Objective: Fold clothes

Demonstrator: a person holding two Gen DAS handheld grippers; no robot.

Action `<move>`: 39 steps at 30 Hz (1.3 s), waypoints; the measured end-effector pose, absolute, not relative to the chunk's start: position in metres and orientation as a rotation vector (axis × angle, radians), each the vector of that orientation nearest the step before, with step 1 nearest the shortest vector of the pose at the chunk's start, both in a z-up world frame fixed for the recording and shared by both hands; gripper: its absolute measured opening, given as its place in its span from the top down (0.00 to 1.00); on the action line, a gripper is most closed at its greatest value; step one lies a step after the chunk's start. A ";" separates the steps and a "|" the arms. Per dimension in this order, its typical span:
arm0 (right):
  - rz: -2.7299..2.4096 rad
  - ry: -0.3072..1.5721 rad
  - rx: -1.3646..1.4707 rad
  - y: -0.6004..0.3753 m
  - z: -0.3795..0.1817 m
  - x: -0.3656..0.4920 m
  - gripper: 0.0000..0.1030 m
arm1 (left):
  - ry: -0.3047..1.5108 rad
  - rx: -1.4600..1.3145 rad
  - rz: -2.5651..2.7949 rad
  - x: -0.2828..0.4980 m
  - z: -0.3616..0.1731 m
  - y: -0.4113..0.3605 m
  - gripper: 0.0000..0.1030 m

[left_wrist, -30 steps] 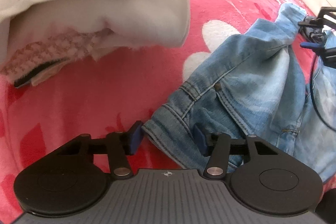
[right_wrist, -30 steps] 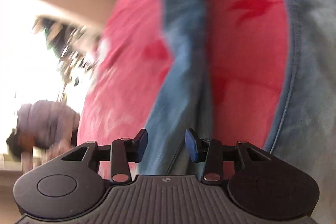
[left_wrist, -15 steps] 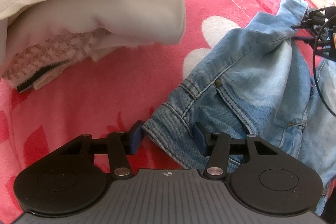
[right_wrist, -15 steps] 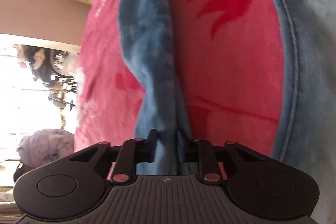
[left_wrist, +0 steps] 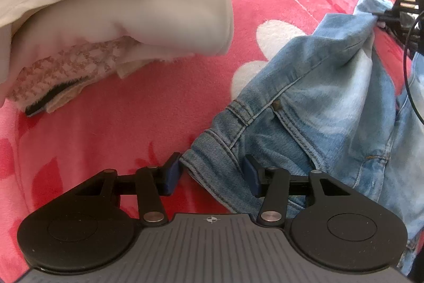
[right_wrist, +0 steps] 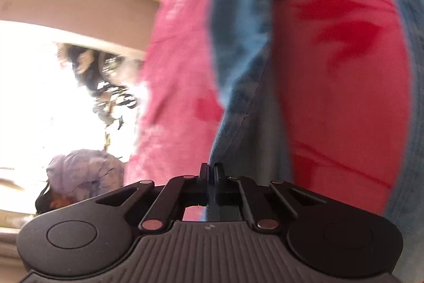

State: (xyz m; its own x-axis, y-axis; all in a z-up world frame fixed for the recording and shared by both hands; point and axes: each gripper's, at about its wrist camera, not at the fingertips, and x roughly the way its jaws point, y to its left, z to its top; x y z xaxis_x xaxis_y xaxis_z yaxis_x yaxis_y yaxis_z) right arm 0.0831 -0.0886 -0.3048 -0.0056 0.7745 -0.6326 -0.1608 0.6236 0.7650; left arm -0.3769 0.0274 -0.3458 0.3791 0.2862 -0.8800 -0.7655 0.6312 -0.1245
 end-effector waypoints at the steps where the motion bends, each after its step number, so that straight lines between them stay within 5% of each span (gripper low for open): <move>1: 0.832 1.380 0.552 -0.079 -0.299 0.082 0.95 | 0.952 -0.590 0.724 -0.379 -0.345 0.027 0.56; 9: 0.849 1.432 0.449 -0.004 -0.303 0.062 0.94 | 0.912 -0.646 0.740 -0.388 -0.345 0.028 0.60; 13: 0.799 1.489 0.401 0.024 -0.321 0.050 0.76 | 0.900 -0.659 0.735 -0.391 -0.345 0.030 0.61; 21: 1.227 1.239 -0.093 -0.007 -0.237 -0.029 0.76 | 0.838 -0.690 0.731 -0.401 -0.341 0.026 0.74; 27: 1.262 1.358 -0.296 -0.005 -0.270 -0.073 0.76 | 0.799 -0.746 0.732 -0.409 -0.337 0.026 0.82; 31: 1.122 1.479 -0.188 0.003 -0.294 -0.073 0.59 | 0.782 -0.781 0.736 -0.413 -0.337 0.028 0.83; 33: 1.091 1.504 -0.182 0.012 -0.302 -0.075 0.59 | 0.779 -0.796 0.740 -0.413 -0.338 0.029 0.83; 35: 1.087 1.496 -0.163 0.017 -0.306 -0.079 0.89 | 0.771 -0.821 0.743 -0.413 -0.340 0.032 0.83; 39: 1.141 1.442 -0.086 0.022 -0.303 -0.089 0.93 | 0.726 -0.899 0.746 -0.421 -0.342 0.035 0.85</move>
State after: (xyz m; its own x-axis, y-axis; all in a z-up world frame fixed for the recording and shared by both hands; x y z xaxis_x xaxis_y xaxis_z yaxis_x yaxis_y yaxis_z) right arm -0.0888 0.0215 -0.3028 -0.2642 0.5510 -0.7916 -0.6435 0.5107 0.5702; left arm -0.4215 0.0346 -0.3415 0.5386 0.2538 -0.8034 -0.8098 0.4191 -0.4105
